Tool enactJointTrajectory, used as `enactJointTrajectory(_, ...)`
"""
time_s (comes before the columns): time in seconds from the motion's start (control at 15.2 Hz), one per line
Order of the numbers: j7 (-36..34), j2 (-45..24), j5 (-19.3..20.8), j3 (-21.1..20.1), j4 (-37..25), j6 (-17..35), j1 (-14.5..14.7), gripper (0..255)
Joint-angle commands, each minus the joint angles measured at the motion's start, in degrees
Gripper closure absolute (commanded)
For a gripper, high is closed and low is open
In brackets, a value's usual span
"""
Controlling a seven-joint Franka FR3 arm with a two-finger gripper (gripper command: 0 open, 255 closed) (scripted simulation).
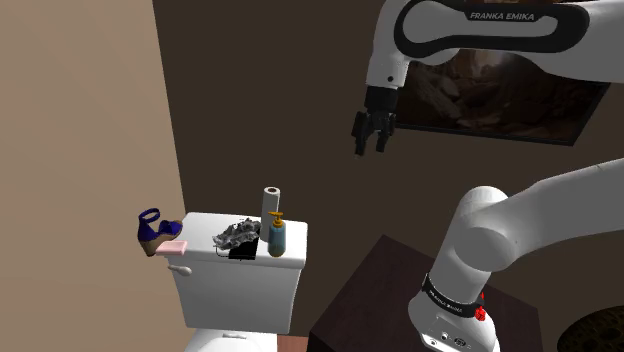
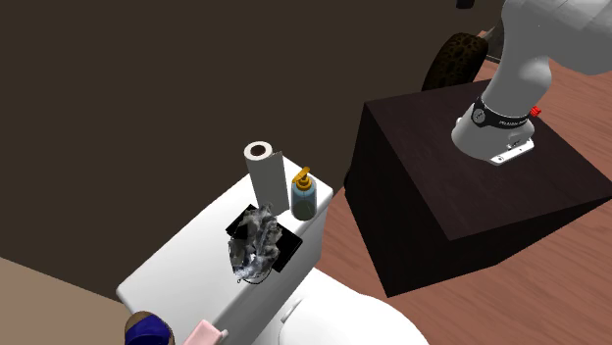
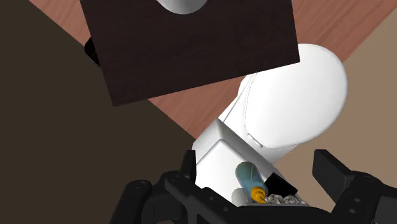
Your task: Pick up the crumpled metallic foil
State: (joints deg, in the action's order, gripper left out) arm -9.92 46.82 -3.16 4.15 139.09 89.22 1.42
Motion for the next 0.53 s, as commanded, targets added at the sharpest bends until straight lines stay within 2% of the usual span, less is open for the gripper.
enactJointTrajectory(0.0,0.00,0.00,0.00,0.00,0.00,0.00,0.00,0)
enactJointTrajectory(0.46,6.05,-13.61,-0.86,2.50,0.00,12.25,2.16,0)
